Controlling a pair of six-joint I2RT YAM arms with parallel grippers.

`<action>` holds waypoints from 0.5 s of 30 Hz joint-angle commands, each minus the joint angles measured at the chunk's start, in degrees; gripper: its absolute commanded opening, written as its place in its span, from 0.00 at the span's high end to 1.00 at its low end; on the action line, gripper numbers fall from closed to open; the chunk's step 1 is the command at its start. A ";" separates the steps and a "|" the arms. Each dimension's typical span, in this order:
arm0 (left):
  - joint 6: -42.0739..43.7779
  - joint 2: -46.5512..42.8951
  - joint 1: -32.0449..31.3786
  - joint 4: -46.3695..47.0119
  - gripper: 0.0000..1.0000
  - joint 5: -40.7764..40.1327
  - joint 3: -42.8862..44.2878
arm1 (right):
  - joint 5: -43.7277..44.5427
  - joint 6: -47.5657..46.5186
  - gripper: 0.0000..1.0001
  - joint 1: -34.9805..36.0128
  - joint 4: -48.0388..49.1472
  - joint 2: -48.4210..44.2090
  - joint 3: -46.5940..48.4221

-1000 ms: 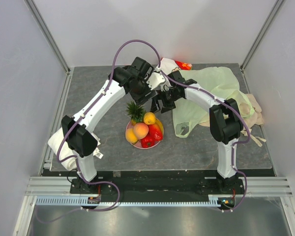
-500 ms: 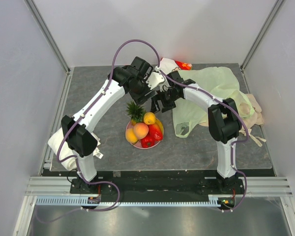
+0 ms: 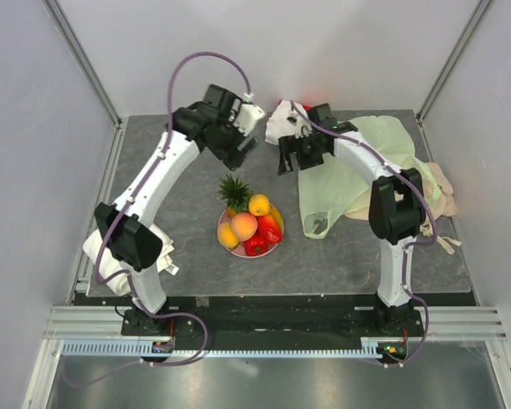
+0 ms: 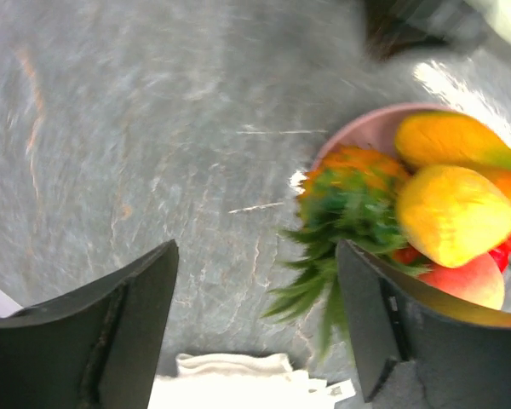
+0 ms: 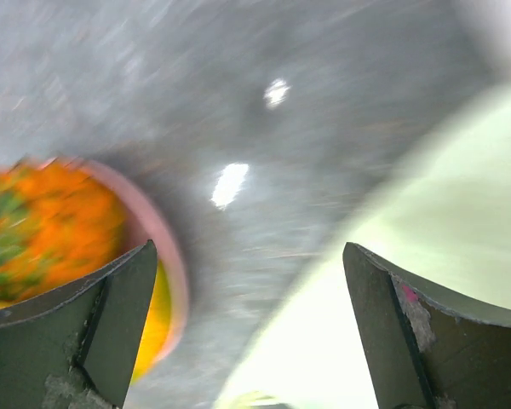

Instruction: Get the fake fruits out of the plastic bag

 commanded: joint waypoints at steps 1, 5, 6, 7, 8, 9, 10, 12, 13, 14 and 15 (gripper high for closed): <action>-10.36 -5.86 11.58 4.07 0.15 5.10 2.53 | 7.50 -6.11 0.02 -5.67 2.89 -7.35 3.00; -14.77 -7.53 20.22 4.86 0.01 9.32 -0.19 | 14.96 -8.49 0.02 -7.44 7.64 -14.57 -2.71; -15.39 -8.23 21.80 5.56 0.01 10.29 -1.16 | 17.94 -7.10 0.02 -7.52 8.34 -15.80 -4.12; -16.61 -8.68 24.60 6.35 0.01 11.95 -3.86 | 26.67 -5.00 0.02 -7.52 9.39 -17.99 -6.39; -17.32 -9.46 25.85 7.41 0.01 12.75 -5.80 | 30.76 -2.97 0.02 -7.52 9.06 -18.62 -7.03; -17.85 -11.04 27.86 8.98 0.01 13.54 -7.82 | 34.54 -0.78 0.02 -7.44 8.53 -19.06 -7.38; -19.07 -11.84 28.49 11.17 0.01 14.51 -11.41 | 41.97 0.03 0.02 -7.43 6.70 -19.41 -7.47; -20.22 -12.81 29.37 12.51 0.01 15.22 -13.81 | 47.30 0.47 0.02 -7.52 4.49 -19.59 -7.38; -20.58 -13.07 29.38 13.04 0.01 16.09 -15.04 | 48.72 -0.48 0.02 -7.52 3.35 -20.29 -8.52; -20.75 -13.16 29.47 13.13 0.01 16.80 -15.57 | 49.77 -1.54 0.02 -7.52 3.43 -21.08 -9.66; -20.93 -13.60 29.47 13.30 0.01 17.41 -16.28 | 49.96 -2.42 0.02 -7.52 4.12 -23.09 -12.02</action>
